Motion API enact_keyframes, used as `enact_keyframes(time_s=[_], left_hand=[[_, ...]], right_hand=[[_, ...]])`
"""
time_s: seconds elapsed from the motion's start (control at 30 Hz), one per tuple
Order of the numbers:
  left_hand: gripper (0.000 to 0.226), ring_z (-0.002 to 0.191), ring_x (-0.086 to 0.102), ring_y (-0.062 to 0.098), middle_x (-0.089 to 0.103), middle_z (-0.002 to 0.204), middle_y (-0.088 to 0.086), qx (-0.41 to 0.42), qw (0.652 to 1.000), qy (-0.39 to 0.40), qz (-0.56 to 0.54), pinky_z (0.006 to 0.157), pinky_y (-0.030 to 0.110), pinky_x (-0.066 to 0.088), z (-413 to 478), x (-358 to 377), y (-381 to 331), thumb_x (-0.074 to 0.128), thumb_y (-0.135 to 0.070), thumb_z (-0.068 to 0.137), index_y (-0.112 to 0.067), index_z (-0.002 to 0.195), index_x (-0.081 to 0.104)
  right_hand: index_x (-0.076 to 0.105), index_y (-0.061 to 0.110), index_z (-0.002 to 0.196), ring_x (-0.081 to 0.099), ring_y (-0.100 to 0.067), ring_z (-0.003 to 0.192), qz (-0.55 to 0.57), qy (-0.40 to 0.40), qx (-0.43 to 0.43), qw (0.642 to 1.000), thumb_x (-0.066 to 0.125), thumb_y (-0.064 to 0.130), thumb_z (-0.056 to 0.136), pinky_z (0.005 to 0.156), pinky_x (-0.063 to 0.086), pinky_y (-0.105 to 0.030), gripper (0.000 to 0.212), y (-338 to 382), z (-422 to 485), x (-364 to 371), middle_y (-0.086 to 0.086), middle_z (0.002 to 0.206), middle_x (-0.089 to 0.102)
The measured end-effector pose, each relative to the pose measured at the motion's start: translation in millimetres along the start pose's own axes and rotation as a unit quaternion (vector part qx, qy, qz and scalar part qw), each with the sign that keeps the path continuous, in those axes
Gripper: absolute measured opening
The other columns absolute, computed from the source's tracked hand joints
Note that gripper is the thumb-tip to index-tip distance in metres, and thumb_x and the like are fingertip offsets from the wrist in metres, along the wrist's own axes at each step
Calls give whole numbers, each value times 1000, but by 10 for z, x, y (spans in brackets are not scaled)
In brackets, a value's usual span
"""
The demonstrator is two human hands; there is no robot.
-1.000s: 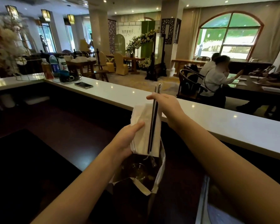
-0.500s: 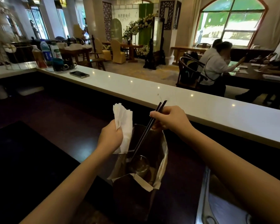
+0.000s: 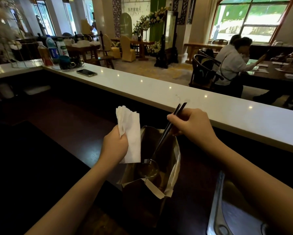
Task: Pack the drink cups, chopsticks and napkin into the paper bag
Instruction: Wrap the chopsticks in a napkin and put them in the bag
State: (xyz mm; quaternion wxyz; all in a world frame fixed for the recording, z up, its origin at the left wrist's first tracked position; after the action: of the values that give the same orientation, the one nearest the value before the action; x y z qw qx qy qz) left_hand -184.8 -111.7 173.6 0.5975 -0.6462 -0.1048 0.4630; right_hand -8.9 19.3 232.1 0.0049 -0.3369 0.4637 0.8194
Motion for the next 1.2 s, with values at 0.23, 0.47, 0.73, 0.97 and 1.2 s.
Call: enact_keyframes(time_s=[0.23,0.47,0.73,0.97,1.2], left_hand=[[13,65,45,8,45,72,-9,-5,997,49,53,52,20,32,28,186,101,35,-10,92,-13,92,48],[17,64,46,9,49,73,-4,11,995,59,78,51,22,33,10,138,137,34,-11,93,-6,97,50],[22,61,45,6,57,84,7,55,991,77,95,47,15,34,-107,185,86,35,-12,94,-4,106,51],[24,64,43,2,51,83,-4,53,992,78,78,49,11,33,-86,166,77,36,-13,95,-7,114,50],[20,66,46,4,50,77,-7,44,993,83,78,50,15,33,-55,186,80,37,-16,95,-9,107,51]], right_hand=[[66,14,104,67,-11,83,-191,224,-63,954,61,28,87,76,56,-24,22,-248,-234,844,-5,99,71],[59,10,118,63,-21,104,-351,428,-132,822,55,15,90,91,53,-35,29,-394,-670,1396,-10,115,65],[55,13,126,60,-24,105,-453,503,-145,722,57,14,88,85,53,-35,38,-666,-828,1533,-10,120,60],[47,17,133,59,-22,108,-409,538,-70,734,59,24,89,90,52,-34,46,-776,-786,1509,-8,124,59],[30,20,144,57,-21,115,-332,517,-14,789,64,25,85,92,47,-26,69,-684,-665,1394,-7,134,53]])
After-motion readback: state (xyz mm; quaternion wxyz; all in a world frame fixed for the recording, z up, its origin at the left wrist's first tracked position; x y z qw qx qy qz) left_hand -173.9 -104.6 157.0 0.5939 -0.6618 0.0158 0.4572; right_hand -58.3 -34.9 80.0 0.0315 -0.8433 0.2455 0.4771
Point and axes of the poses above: each hand's wrist, its own z-axis towards the middle knuckle, its own x-axis out of the palm, y = z × x, the point moved 10 cm from there along z, towards the middle knuckle
